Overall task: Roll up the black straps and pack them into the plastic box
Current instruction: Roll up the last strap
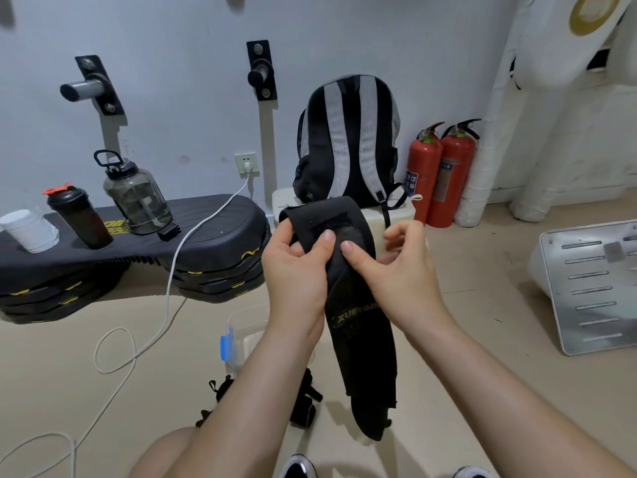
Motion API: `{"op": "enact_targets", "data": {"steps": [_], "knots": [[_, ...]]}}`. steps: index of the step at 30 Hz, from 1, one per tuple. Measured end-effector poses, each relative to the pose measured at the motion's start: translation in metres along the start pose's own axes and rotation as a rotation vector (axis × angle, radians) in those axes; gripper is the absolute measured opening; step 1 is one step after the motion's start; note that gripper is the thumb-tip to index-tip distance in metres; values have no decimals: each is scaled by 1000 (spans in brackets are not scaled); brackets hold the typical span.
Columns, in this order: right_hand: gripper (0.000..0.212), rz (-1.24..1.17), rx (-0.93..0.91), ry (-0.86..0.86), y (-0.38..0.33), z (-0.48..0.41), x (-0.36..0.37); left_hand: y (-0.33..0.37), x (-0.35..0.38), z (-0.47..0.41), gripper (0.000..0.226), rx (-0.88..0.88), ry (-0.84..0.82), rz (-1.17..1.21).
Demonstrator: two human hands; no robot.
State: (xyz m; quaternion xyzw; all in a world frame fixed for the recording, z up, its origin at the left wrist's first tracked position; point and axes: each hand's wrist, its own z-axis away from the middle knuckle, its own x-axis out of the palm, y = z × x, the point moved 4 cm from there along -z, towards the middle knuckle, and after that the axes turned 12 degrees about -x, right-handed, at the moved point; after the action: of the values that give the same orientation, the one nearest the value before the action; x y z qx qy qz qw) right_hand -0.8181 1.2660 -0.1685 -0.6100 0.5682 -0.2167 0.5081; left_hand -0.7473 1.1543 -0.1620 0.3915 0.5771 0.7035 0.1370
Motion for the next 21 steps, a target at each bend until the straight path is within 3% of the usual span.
{"op": "enact_targets", "data": {"steps": [4,6,9,11,14,16,18,21], "knots": [[25,-359,175,-359,4,-1,3,0,2,-2,25,-95,-30,127],[19,-370,123,-330,3,-1,1,-1,4,-2,21,-147,-65,171],[15,-149,-107,-217,1,-1,-1,-2,7,-3,21,-221,-94,130],[13,-187,-141,-217,-1,2,4,-1,4,-8,15,-175,1,18],[13,-490,39,-411,-2,7,11,7,-3,-10,7,12,156,-83],[16,-421,15,-519,0,8,13,12,-4,-12,10,86,188,-107],[15,-337,-44,-478,1,5,12,12,-3,-14,6,33,136,-54],[11,-347,-82,-451,-2,3,10,8,1,-19,14,-280,-143,195]]}}
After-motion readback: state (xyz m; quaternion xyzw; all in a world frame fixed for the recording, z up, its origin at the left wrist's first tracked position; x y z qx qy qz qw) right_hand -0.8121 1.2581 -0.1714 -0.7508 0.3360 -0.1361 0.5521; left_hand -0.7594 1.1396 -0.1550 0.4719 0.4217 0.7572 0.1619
